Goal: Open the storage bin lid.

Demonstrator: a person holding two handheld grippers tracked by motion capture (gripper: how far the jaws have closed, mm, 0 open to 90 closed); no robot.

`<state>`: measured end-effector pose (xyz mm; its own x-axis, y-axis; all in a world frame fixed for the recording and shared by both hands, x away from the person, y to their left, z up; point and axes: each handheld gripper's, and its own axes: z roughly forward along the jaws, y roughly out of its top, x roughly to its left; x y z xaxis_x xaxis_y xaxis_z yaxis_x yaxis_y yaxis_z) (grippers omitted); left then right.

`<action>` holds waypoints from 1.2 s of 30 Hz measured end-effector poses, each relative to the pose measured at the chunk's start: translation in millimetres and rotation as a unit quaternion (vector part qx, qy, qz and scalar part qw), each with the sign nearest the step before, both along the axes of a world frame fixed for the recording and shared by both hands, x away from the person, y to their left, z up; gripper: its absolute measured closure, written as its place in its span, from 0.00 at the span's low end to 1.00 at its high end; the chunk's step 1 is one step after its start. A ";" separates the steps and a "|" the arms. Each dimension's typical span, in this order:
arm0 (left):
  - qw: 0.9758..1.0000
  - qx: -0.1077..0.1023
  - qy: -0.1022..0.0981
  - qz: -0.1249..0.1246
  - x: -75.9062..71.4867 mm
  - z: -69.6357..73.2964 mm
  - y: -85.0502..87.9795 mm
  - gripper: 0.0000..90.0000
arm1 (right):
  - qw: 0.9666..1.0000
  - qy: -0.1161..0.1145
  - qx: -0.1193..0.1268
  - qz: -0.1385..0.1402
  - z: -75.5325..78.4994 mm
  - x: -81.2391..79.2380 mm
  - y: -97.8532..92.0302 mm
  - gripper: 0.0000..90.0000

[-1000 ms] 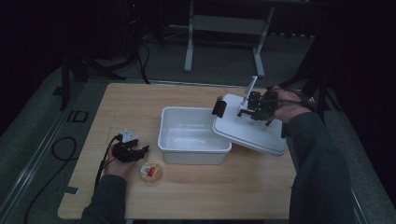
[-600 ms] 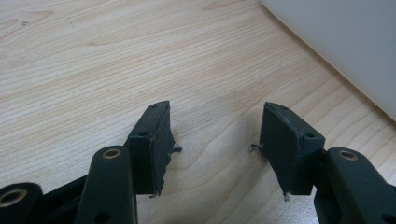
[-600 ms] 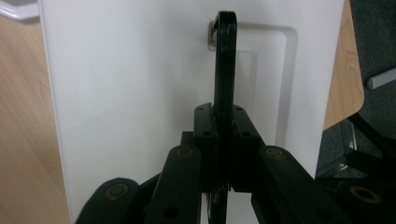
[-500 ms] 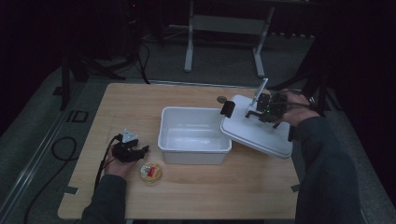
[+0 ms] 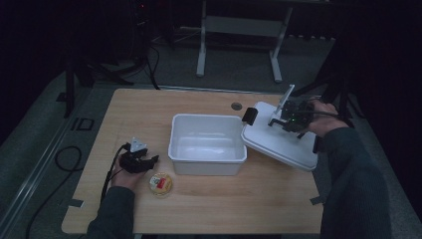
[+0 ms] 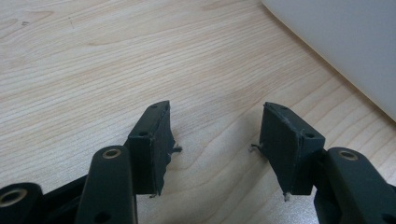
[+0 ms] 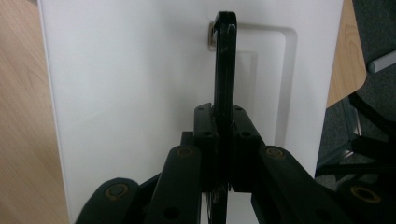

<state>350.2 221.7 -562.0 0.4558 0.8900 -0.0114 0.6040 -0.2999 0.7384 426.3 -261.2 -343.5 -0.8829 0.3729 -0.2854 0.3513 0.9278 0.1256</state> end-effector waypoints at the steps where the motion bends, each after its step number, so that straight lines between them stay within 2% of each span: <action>1: 1.000 -0.001 0.000 0.000 0.0 -0.1 -0.1 0.49 | 1.000 0.001 -0.003 0.000 -0.6 0.1 -1.3 0.93; 16: 1.000 -0.001 -0.001 0.001 0.0 -0.2 -0.2 0.49 | 1.000 0.002 0.003 -0.020 -7.4 -2.5 -18.4 0.93; 30: 1.000 -0.001 -0.001 0.001 0.1 -0.2 -0.2 0.49 | 0.999 0.012 0.000 -0.032 -23.1 -3.0 -26.7 0.93; 36: 1.000 0.000 -0.001 0.000 0.1 -0.2 -0.2 0.49 | 0.999 0.019 0.001 -0.034 -34.6 -2.7 -28.5 0.93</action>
<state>350.2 221.5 -562.2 0.4551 0.8904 -0.0104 0.6023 -0.2993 0.7400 423.6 -289.7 -378.1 -0.8656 0.4326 -0.2522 0.4179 0.9016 0.1121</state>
